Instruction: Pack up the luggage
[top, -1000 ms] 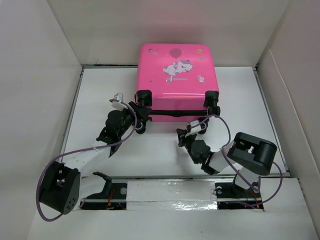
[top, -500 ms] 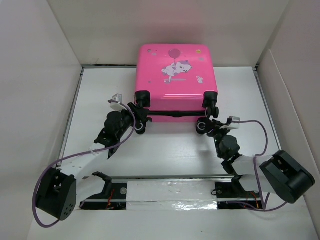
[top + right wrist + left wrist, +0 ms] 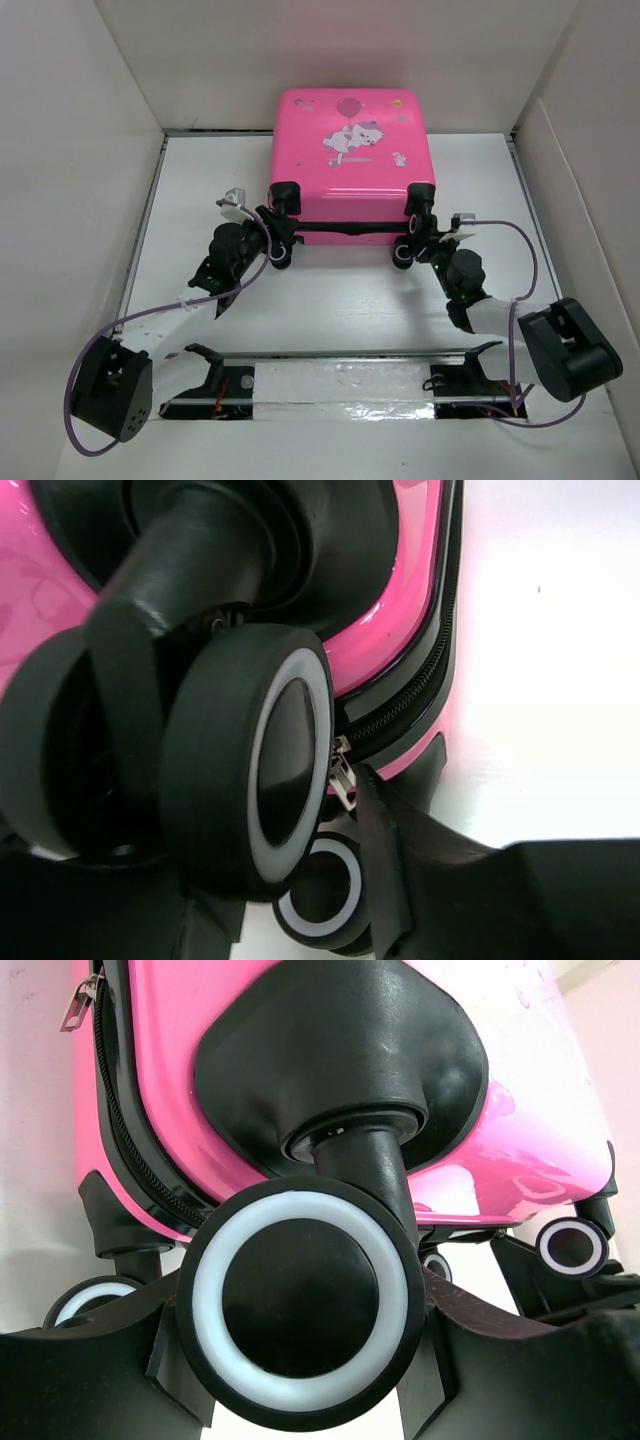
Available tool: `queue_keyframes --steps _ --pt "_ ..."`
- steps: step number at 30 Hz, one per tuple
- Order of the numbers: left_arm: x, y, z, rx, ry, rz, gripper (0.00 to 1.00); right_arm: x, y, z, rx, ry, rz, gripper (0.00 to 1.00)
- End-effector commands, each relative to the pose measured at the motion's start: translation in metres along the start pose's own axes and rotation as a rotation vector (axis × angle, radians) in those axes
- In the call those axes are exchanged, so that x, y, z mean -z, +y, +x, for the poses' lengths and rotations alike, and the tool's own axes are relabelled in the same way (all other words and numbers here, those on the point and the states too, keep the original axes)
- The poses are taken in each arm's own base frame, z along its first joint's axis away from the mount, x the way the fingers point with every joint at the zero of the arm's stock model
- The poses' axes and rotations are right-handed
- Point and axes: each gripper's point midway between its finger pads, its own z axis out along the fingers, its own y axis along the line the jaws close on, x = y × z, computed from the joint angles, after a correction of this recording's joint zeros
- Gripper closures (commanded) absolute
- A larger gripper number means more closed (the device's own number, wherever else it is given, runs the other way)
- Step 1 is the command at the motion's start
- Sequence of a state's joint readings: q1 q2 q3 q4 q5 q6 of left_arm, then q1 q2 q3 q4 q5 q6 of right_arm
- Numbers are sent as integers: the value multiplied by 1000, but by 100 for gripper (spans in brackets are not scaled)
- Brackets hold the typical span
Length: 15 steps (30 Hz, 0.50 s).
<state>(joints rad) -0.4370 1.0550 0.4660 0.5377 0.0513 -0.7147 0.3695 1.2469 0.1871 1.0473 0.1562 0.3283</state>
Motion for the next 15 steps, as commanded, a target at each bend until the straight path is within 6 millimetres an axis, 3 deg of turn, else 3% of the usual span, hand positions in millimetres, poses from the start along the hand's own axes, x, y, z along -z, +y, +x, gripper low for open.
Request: queue_keyframes --steps 1,6,15 --pt "12 -62 -56 -1 -187 217 100 -12 14 -20 7 -58 -68 55" --pt "10 -63 -55 0 -183 222 100 -17 6 -23 -8 -76 -71 64" --pt "9 -63 -56 -3 -184 223 100 -29 -7 -29 -20 -109 26 59"
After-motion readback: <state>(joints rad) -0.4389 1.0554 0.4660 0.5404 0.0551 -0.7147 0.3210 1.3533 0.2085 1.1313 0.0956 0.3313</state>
